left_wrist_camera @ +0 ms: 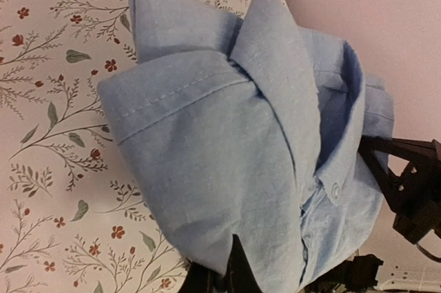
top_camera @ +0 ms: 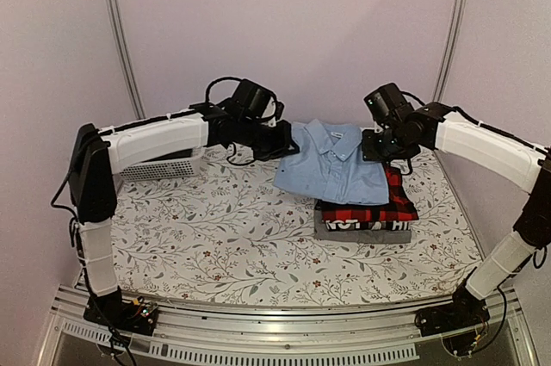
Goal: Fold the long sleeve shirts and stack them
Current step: Place the square-folded shirt on the square-folded shirt.
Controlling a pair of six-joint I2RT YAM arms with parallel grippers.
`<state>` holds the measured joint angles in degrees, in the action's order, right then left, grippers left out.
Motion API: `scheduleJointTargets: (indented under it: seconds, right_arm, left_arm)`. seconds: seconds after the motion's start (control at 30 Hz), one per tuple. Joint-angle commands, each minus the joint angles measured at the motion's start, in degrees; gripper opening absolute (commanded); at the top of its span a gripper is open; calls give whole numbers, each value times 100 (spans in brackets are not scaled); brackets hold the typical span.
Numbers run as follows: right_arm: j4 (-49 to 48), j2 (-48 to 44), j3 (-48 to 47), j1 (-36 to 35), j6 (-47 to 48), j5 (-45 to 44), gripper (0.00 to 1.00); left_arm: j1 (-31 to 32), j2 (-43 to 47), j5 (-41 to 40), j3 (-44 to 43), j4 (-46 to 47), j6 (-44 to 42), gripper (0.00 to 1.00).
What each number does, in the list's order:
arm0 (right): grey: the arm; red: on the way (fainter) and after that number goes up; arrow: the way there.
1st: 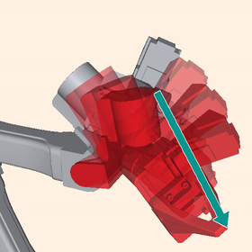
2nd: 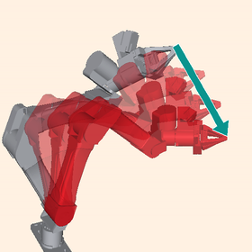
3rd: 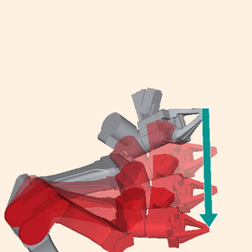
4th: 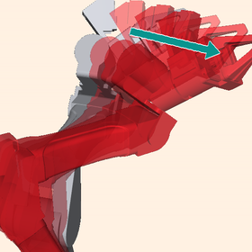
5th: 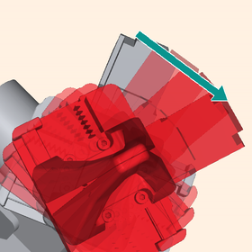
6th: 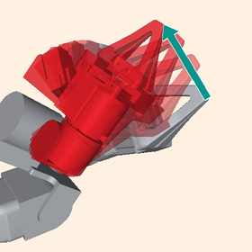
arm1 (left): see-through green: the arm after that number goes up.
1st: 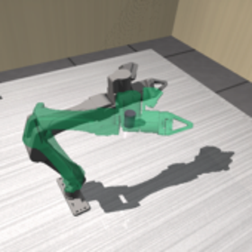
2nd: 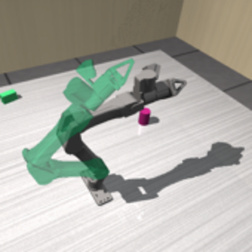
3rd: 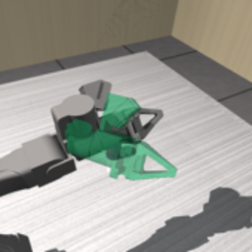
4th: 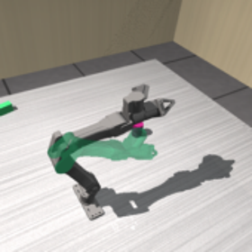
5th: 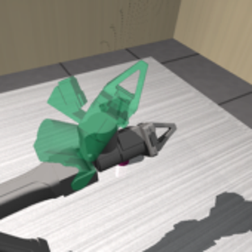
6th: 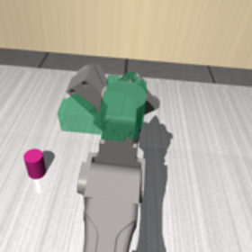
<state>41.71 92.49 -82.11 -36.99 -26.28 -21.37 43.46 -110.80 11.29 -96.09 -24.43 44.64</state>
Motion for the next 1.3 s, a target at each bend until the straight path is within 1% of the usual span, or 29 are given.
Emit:
scheduleJointTargets:
  seconds: [0.0, 0.13, 0.27, 0.43, 0.63, 0.7, 0.8, 0.87, 0.93, 0.97, 1.0, 1.1, 1.13, 1.17, 1.27]
  right_arm:
    - [149, -755, 563, 411, 11, -358, 0]
    - [154, -1141, 1017, 771, 56, -342, 0]
    - [92, -1315, 1292, 1076, 166, -317, 0]
    - [-33, -1326, 1560, 1416, 305, -249, 0]
    - [-191, -1175, 1717, 1629, 439, -146, 1]
    - [-291, -1117, 1802, 1673, 446, -169, 7]
    - [-497, -1007, 1931, 1813, 518, -135, 10]
    - [-627, -889, 1953, 1886, 610, -128, 19]
    - [-689, -752, 1919, 1944, 693, -140, 28]
    - [-691, -654, 1879, 1945, 738, -159, 34]
    - [-668, -609, 1818, 1946, 767, -196, 38]
    - [-494, -648, 1602, 1946, 770, -268, 49]
    - [-417, -728, 1517, 1950, 752, -251, 53]
    - [-338, -791, 1431, 1944, 735, -169, 55]
    - [-84, -1047, 1252, 1706, 654, -150, 61]
  left_arm:
    - [346, -805, 54, -1091, 163, 116, 0]
    - [563, -1478, 127, -1823, 153, 217, 0]
    - [704, -1947, 161, -2220, 232, 304, 0]
    - [799, -2141, 172, -2302, 323, 403, 0]
    - [881, -2223, 148, -2095, 363, 452, 0]
    - [882, -2237, 76, -1972, 382, 479, 0]
    - [905, -2123, -74, -1567, 496, 602, 0]
    - [904, -2014, -174, -1263, 716, 650, 0]
    - [894, -2019, -213, -1161, 762, 651, 1]
    - [887, -2042, -241, -1172, 735, 643, 8]
    - [879, -2057, -253, -1182, 725, 623, 12]
    - [878, -1979, -319, -1152, 707, 566, 22]
    - [876, -1903, -381, -1101, 727, 551, 28]
    - [880, -1813, -427, -1033, 756, 517, 33]
    - [824, -1546, -542, -844, 819, 425, 37]
